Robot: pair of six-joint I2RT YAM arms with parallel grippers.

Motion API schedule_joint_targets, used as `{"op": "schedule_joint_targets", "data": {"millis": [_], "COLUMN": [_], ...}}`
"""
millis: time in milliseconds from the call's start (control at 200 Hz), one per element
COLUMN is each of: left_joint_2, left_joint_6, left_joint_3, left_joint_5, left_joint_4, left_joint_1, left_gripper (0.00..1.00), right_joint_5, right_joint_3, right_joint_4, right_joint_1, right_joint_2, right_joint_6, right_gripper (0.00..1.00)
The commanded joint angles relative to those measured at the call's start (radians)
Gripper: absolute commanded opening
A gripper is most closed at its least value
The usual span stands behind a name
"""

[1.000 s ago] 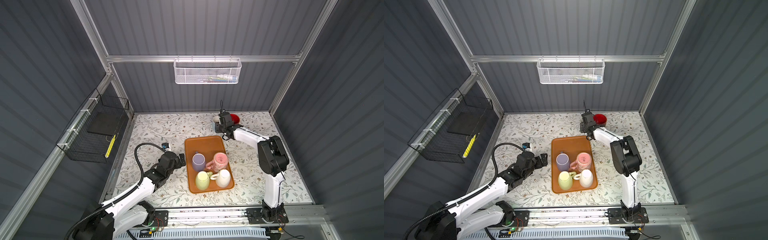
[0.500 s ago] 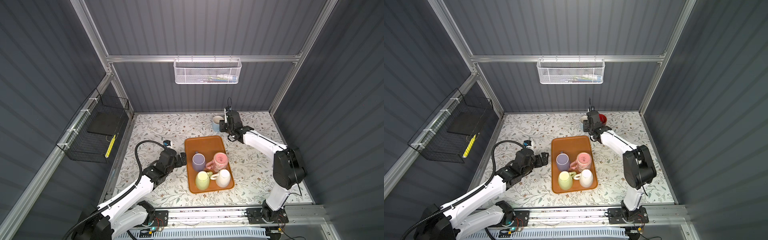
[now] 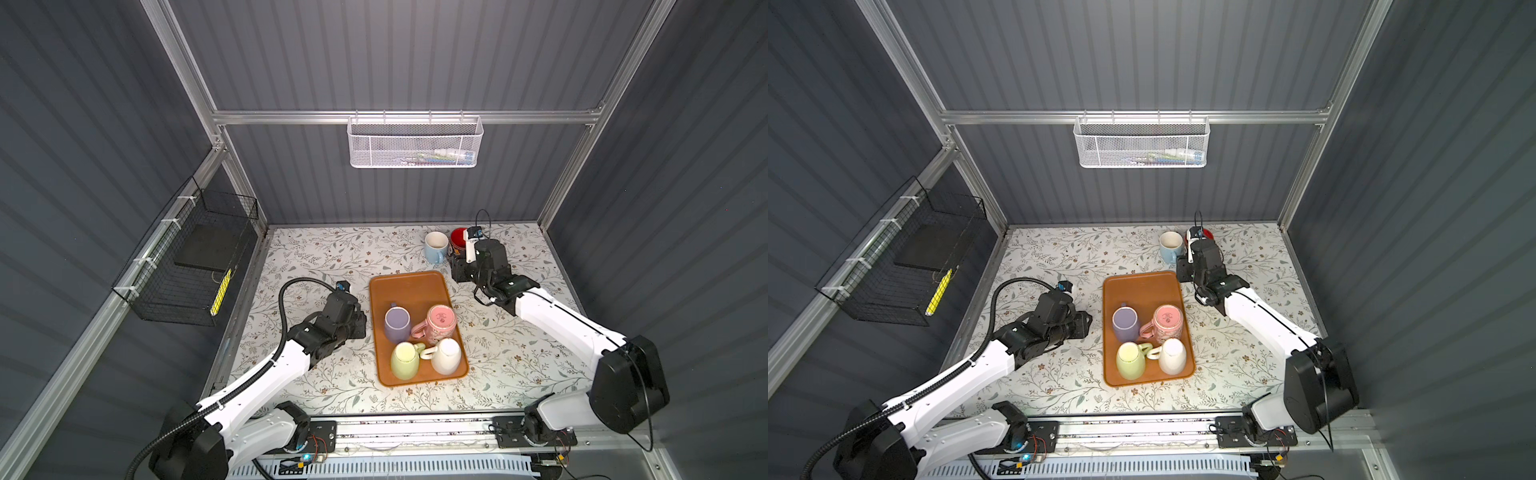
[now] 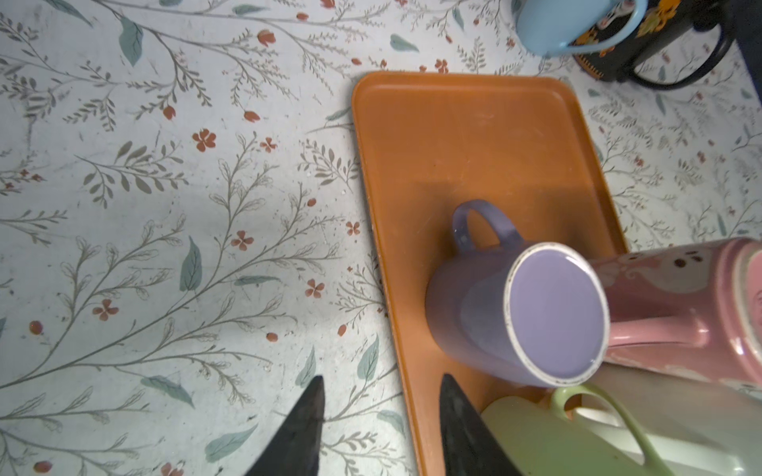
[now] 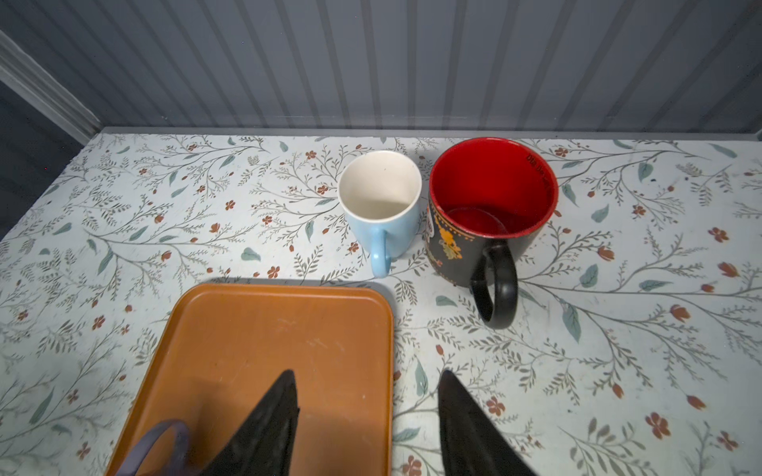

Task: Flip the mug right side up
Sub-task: 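Open the right gripper and draw back while the left gripper nears the purple mug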

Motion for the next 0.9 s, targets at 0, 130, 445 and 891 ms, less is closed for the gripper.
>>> {"op": "schedule_joint_targets", "data": {"millis": [0,130,445,891], "left_joint_2": [0.020,0.062,0.193,0.330], "left_joint_6": [-0.013,-0.022,-0.007,-0.041], "left_joint_3": [-0.003,-0.002,0.051,0.091], "left_joint_5": [0.056,0.077,0.066,0.095], "left_joint_4": [-0.026,-0.007,-0.010,0.066], "left_joint_1": [-0.001,-0.017,-0.087,-0.132], "left_gripper": [0.44,0.46,0.45,0.45], "right_joint_5": [-0.053,-0.128,-0.167,-0.161], "right_joint_3": [-0.061,-0.156,-0.314,-0.388], "right_joint_4": [0.002,0.019,0.002,0.033], "right_joint_1": [0.012,0.015,0.017,0.014], "right_joint_2": [-0.072,-0.181,-0.411,-0.445], "right_joint_6": [0.043,0.056,0.087,0.096], "right_gripper": [0.56,0.61,0.66,0.68]}}
